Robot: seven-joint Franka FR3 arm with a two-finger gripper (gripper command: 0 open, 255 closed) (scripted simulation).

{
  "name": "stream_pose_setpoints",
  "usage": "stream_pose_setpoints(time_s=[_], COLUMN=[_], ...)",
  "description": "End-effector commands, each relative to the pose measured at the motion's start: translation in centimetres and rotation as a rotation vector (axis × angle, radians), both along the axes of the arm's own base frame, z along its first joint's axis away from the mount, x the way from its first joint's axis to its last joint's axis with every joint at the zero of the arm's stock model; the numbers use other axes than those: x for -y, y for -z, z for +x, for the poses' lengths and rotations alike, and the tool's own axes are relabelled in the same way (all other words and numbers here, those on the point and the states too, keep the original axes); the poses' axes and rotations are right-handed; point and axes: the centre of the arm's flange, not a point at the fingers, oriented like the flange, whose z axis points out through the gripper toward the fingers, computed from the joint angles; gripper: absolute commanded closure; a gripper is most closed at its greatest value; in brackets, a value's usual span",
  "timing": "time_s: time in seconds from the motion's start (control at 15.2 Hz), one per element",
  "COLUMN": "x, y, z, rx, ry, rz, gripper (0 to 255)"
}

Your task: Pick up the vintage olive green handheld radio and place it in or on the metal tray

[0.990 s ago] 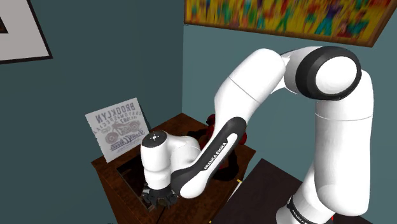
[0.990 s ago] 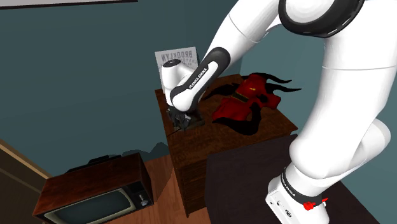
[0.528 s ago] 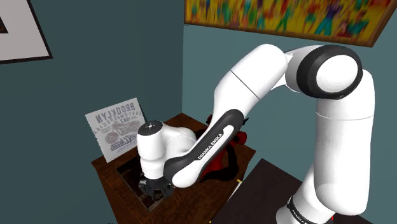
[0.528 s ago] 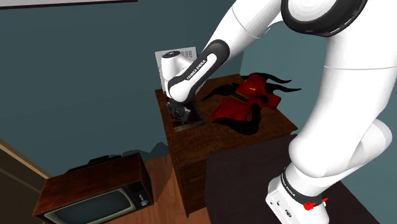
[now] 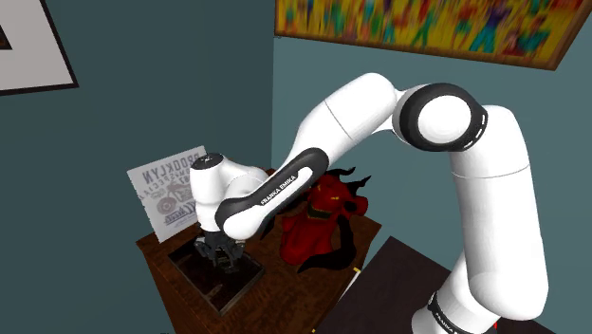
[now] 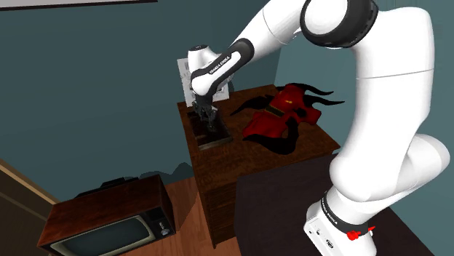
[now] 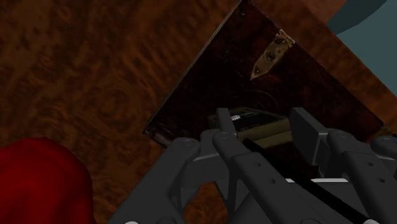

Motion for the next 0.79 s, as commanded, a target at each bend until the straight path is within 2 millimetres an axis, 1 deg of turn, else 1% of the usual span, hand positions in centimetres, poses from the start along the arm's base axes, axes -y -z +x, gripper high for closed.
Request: stream_pose_setpoints(time_s=[0.0, 0.26, 0.73], x=[1.2, 2.6, 2.6], y=[-0.2, -0.5, 3.2], z=[2.5, 7.8, 7.8], rx=[-0.002, -0.002, -0.002], ry=[0.001, 0.001, 0.001], rz=[-0.001, -0.001, -0.001], gripper=[255, 255, 255])
